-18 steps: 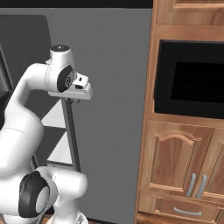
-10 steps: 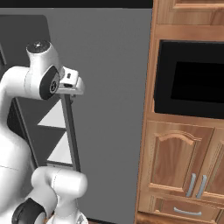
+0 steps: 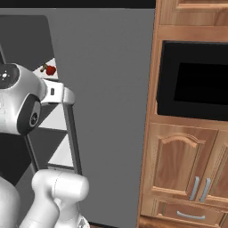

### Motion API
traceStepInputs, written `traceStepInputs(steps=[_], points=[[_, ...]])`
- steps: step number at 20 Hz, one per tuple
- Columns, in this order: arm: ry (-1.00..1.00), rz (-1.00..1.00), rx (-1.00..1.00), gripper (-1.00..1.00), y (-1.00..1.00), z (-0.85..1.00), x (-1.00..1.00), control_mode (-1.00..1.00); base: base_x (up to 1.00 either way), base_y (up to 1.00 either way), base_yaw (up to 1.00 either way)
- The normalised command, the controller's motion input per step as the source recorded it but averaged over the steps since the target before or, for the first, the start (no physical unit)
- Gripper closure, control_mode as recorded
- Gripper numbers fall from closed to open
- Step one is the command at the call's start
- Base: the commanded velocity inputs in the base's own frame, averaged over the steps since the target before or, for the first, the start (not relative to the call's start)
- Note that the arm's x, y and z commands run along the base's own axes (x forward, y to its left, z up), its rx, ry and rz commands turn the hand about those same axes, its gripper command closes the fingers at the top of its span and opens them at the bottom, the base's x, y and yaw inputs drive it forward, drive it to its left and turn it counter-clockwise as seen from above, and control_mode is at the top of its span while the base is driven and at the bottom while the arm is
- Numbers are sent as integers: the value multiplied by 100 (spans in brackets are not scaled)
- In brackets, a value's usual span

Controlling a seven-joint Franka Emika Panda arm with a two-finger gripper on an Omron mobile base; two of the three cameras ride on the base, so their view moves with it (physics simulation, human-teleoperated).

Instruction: Take the bell pepper and mushroom out of the freezer and place them in the tupperware container on the counter. Then put the tupperware containing the vegetables back in the freezer.

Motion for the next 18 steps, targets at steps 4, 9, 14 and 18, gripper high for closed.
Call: traceStepInputs(steps=[4,9,14,18], points=[[0,0,0,-100,14,0,-4,100,0,12,0],[0,0,0,-100,0,0,0,100,0,32,0],[0,0,0,-100,0,0,0,100,0,42,0],[0,0,0,-100,0,0,0,100,0,37,0]])
